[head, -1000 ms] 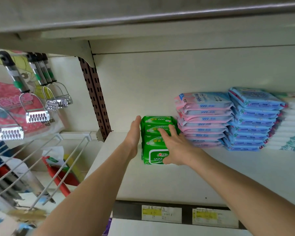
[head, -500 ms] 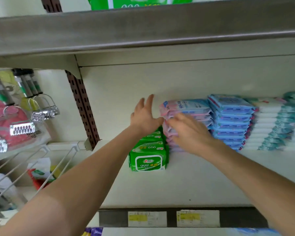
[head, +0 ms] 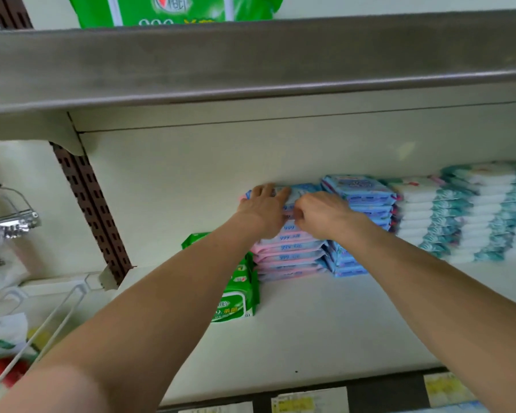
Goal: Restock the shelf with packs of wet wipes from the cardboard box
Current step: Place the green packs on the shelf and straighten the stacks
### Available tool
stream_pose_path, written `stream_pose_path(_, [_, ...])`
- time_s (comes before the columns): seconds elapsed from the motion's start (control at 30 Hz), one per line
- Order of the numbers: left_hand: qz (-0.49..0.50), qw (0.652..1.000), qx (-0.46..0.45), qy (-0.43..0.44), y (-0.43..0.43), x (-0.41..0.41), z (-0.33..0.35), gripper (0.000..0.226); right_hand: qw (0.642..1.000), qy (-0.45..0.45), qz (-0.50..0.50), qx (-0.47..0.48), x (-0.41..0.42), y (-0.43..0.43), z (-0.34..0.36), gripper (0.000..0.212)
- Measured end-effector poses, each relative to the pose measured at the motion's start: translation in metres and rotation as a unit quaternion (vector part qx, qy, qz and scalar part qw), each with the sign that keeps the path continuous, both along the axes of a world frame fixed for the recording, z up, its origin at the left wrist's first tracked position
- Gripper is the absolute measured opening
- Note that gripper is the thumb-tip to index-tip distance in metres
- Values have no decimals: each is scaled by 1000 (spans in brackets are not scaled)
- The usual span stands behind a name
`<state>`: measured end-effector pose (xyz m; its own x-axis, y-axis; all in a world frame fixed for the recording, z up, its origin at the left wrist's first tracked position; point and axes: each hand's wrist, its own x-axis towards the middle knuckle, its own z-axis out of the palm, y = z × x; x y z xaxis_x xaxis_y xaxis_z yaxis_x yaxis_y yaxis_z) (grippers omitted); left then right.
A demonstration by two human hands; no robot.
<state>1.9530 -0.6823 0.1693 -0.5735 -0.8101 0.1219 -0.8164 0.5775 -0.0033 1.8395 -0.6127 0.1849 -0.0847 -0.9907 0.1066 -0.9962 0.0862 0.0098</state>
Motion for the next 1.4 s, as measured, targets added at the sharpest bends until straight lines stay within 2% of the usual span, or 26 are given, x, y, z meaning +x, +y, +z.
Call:
stream_pose_path(0.07, [5, 1000, 2, -9, 4, 1, 3, 65, 1000, -9, 9, 1, -1, 5, 2, 24])
stream_pose_path(0.2, [-2, 998, -33, -54, 10, 1, 13, 77, 997, -42, 19, -56, -4, 29, -8, 19])
stream_pose_path(0.23, [-9, 997, -39, -66, 12, 1, 13, 81, 998, -55, 23, -32, -3, 33, -20, 21])
stream_pose_path(0.33, [-22, 996, -34, -80, 14, 2, 11, 84, 991, -58, 28, 115, 0, 31, -72, 21])
stream_pose_path(0.43, [-16, 996, -37, -77, 11, 3, 9, 76, 988, -65, -1, 143, -3, 24, -103, 14])
stream_pose_path(0.67, [-16, 996, -45, -74, 5, 1, 3, 70, 991, -76, -51, 99, 2, 0, -100, 39])
stream_pose_path(0.77, [-23, 998, -13, -59, 3, 1, 7, 71, 991, -73, -61, 95, 3, -3, -101, 41])
stream_pose_path(0.83, [-13, 997, 71, 4, -2, 2, 12, 78, 988, -92, -71, 105, 1, 0, -101, 42])
stream_pose_path(0.87, [-3, 989, 121, 83, -2, 4, 14, 86, 987, -97, -72, 107, 0, 1, -100, 42])
stream_pose_path(0.9, [13, 966, 165, 199, -2, 7, 16, 93, 986, -100, -71, 109, -1, 2, -98, 42])
stream_pose_path(0.97, [63, 877, 196, 434, 2, 12, 15, 89, 985, -110, -64, 112, -3, 5, -93, 42])
stream_pose_path(1.03, [124, 783, 196, 577, 3, 18, 13, 72, 984, -123, -56, 114, -4, 8, -87, 47])
stream_pose_path(1.1, [177, 728, 236, 619, 2, 24, 8, 63, 982, -145, -50, 111, -3, 10, -81, 52])
stream_pose_path(1.2, [207, 662, 364, 622, 8, 19, 1, 52, 976, -175, -55, 116, -1, 11, -74, 59])
stream_pose_path(1.27, [212, 664, 376, 611, 11, 11, -6, 46, 973, -186, -64, 117, 2, 10, -72, 62])
stream_pose_path(1.33, [211, 666, 378, 608, 10, 6, -6, 53, 973, -187, -69, 120, 5, 9, -70, 64])
stream_pose_path(1.37, [207, 681, 367, 599, 10, 6, -4, 50, 972, -187, -71, 123, 6, 8, -70, 65])
stream_pose_path(1.4, [200, 711, 346, 579, 12, 7, 0, 47, 972, -183, -73, 129, 7, 8, -68, 66])
